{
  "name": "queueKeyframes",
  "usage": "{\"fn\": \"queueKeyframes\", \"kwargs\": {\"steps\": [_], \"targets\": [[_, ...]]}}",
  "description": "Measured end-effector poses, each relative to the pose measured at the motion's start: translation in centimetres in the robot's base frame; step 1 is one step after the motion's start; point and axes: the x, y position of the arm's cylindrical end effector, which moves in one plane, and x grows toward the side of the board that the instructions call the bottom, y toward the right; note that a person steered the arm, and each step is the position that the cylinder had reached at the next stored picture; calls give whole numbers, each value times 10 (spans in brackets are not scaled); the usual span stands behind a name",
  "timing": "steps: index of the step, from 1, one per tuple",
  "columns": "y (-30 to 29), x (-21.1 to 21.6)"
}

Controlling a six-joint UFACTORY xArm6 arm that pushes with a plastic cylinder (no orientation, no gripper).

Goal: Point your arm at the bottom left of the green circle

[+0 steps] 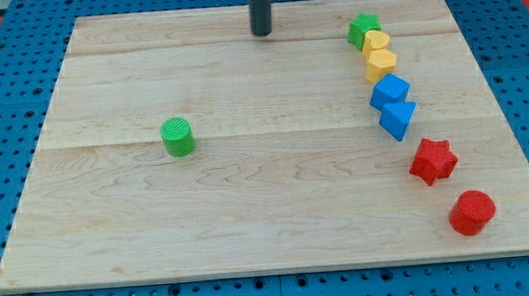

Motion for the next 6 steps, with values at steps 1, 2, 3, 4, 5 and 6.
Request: {"fn": "queueKeyframes", "kwargs": {"steps": [1, 2, 3, 4, 5, 6], "targets": [[30, 131], [-23, 219], [-65, 147], [-41, 104], [-27, 184], [-120, 193]]}}
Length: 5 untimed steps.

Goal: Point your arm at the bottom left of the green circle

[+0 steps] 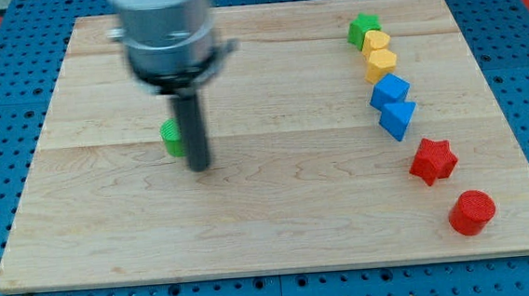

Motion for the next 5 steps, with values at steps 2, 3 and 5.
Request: {"fn": "queueKeyframes", "kwargs": {"steps": [2, 3, 5], "targets": [[-79, -29], [-24, -8], [37, -71]]}}
